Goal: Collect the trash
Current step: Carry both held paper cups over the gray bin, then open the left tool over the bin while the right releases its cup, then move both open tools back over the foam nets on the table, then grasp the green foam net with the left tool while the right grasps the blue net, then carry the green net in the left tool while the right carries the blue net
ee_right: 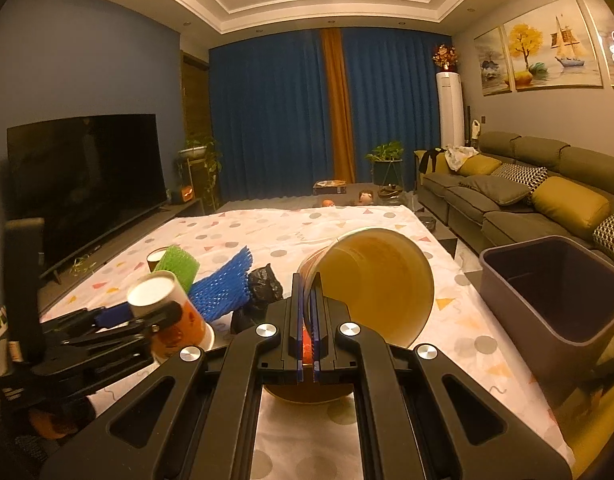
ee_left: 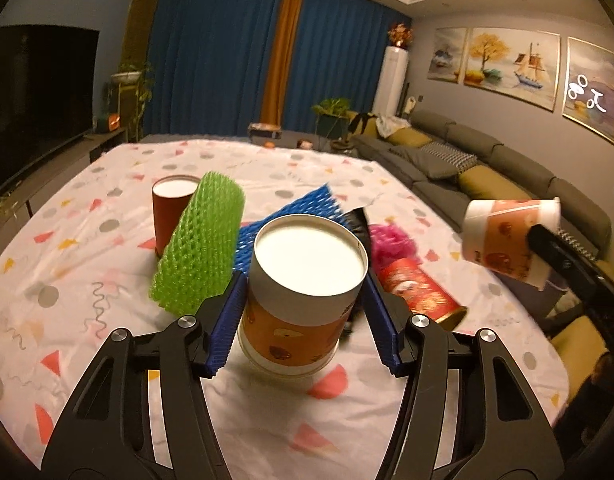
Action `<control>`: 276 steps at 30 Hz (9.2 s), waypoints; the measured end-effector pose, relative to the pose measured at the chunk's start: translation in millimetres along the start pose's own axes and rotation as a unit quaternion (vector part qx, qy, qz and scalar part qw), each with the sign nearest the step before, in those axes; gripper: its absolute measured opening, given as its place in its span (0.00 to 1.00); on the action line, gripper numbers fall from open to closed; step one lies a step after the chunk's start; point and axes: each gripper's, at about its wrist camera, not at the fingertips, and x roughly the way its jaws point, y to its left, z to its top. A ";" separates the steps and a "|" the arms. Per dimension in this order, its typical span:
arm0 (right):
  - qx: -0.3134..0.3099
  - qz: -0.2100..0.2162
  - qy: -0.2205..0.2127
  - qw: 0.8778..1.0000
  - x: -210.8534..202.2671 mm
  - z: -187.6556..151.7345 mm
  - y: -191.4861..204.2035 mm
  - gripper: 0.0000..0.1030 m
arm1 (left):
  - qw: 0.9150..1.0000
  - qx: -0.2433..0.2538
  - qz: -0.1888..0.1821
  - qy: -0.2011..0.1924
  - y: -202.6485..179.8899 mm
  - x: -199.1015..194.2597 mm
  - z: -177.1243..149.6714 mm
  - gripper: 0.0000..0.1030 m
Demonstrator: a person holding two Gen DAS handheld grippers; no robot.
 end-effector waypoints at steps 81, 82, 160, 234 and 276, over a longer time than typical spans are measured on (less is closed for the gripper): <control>0.084 -0.181 0.019 0.980 -16.2 -32.8 -207.5 0.05 | 0.958 0.086 -0.265 0.066 -311.7 149.5 31.7 0.56; 0.084 -0.182 0.019 0.980 -16.0 -33.2 -208.4 0.05 | 0.957 0.088 -0.268 0.067 -312.7 150.3 31.8 0.56; 0.010 -0.027 0.022 0.999 11.4 -29.8 35.5 0.81 | 0.996 -0.068 0.053 0.010 83.6 13.2 13.8 0.87; -0.036 0.048 0.000 0.998 19.0 33.4 60.0 0.05 | 0.997 -0.056 -0.025 -0.042 93.8 -14.9 11.3 0.09; 0.054 -0.204 -0.083 0.974 -70.9 44.4 -154.4 0.05 | 0.970 0.083 -0.225 -0.047 -178.3 27.8 63.0 0.09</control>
